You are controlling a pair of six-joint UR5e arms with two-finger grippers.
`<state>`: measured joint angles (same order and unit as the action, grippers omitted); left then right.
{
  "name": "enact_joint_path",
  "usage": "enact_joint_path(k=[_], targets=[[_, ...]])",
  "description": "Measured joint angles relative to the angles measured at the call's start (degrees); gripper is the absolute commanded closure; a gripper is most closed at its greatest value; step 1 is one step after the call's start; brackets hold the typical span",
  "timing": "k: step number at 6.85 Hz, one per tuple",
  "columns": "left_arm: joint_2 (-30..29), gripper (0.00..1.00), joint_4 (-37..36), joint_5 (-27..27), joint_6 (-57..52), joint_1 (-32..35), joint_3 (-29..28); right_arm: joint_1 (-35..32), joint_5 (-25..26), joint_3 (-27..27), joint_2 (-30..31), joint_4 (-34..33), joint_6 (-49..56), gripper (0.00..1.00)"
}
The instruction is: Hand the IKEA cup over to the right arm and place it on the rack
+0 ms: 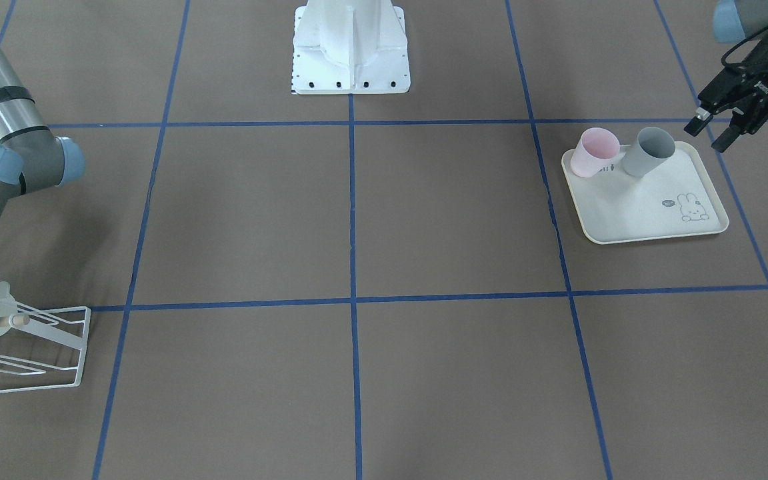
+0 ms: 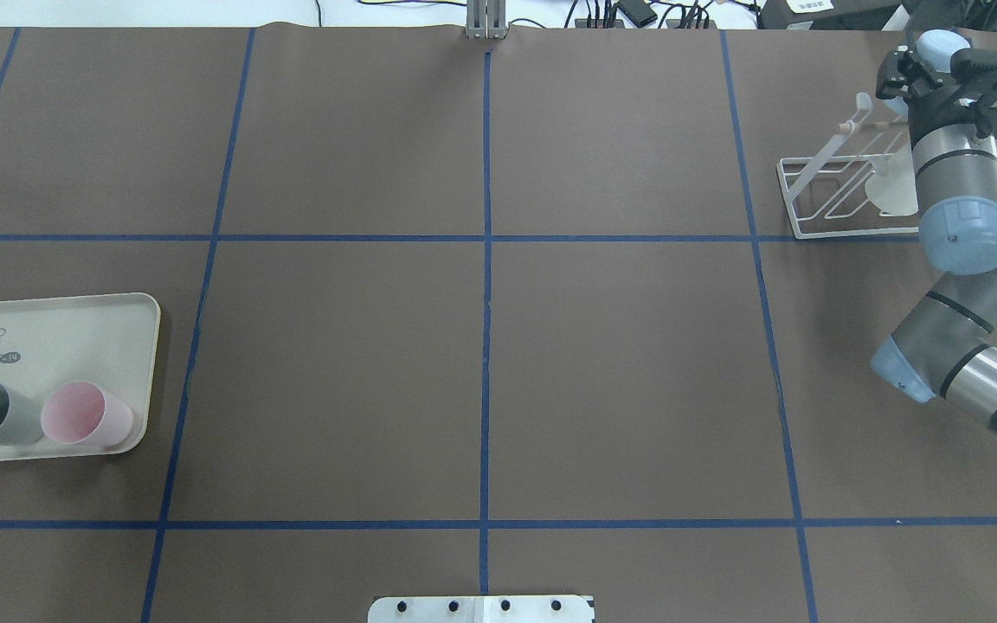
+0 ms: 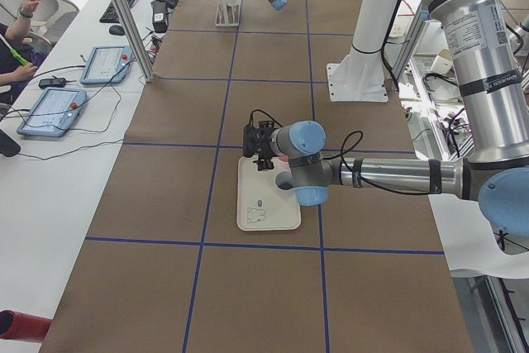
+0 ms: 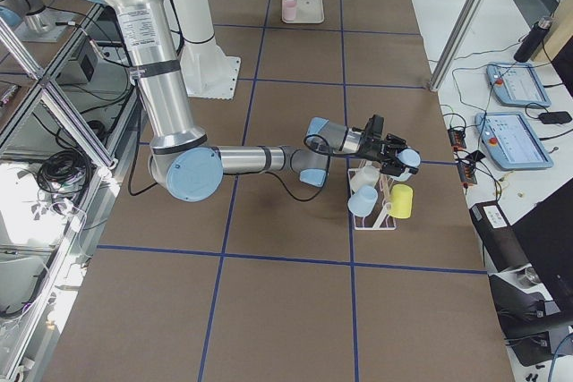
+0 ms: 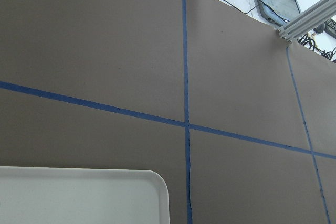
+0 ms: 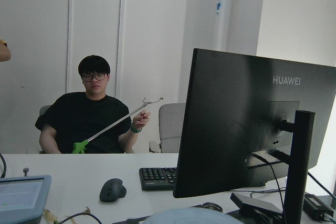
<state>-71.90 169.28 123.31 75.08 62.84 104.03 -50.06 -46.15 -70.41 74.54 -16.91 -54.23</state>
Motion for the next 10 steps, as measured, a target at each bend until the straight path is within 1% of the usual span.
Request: enact_joint_path(k=[5,10], targets=[[0.00,0.01,0.00,0.00,-0.02,0.00,-0.14,1.62,1.08,0.80,-0.25,-0.06,-0.09,1.00],[-0.07,0.01,0.79,0.20,2.09,-0.02,0.92,1.38,1.15,1.23,0.20,-0.06,-0.59,1.00]])
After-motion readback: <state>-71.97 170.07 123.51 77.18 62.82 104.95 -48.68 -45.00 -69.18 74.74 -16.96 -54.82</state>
